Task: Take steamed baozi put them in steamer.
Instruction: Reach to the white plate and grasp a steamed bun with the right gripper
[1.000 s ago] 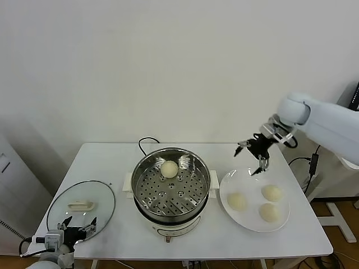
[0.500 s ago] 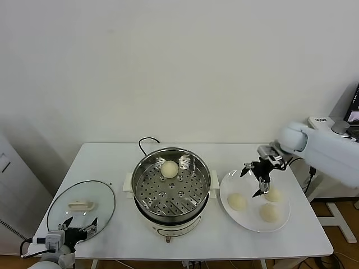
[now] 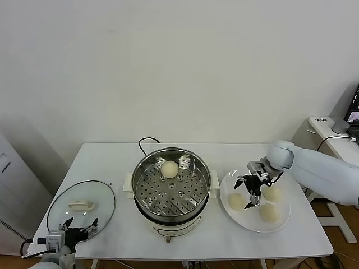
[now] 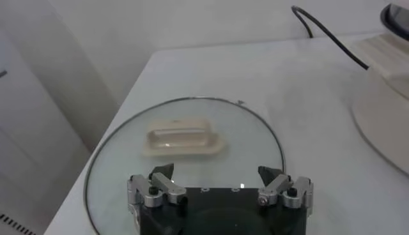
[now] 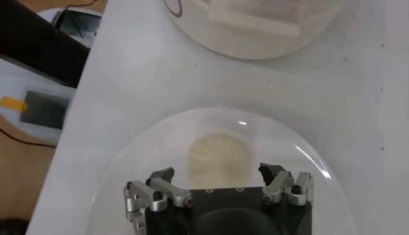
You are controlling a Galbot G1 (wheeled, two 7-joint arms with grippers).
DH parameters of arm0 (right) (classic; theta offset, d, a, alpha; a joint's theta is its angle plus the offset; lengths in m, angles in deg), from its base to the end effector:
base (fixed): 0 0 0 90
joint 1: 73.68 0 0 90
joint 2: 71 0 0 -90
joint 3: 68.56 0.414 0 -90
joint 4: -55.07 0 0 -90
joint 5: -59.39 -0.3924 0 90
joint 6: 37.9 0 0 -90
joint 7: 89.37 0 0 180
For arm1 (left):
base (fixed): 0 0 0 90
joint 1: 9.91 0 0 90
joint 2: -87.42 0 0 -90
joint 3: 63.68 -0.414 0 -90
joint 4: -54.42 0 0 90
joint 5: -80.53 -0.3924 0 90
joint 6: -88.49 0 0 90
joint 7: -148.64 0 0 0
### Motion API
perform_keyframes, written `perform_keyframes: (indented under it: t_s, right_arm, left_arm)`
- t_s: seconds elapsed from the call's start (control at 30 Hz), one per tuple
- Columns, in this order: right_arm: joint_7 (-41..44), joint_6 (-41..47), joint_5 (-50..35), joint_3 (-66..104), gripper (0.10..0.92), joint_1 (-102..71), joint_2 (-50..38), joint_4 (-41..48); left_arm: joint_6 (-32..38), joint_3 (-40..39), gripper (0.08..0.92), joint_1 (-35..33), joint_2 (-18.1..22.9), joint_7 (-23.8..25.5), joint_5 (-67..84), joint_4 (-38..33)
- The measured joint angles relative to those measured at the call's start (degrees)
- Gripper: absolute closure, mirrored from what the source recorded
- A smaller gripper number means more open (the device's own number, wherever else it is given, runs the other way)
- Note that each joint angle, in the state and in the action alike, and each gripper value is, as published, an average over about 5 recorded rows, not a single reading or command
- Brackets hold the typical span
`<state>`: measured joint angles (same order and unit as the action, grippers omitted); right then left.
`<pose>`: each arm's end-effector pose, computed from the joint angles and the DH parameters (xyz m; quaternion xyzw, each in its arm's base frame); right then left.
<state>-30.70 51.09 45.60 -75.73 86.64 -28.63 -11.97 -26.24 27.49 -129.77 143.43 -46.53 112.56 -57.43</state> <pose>0.5940 -0.1774 -0.2604 0.6097 -0.5216 0.4879 0.3437 0.2072 0.1560 -0.3704 0.0304 -0.9521 -0.0545 0.2995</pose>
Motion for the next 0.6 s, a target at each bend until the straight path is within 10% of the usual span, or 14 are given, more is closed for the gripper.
perform_keyframes:
  t_s: [0.6]
  right_arm:
    - [-0.3,1.1,3.0,2.2,0.557,-2.6,0.0,-0.2]
  left_arm:
    - [0.0,0.0,0.177,-0.2,0.4,-0.1,-0.2,-0.2]
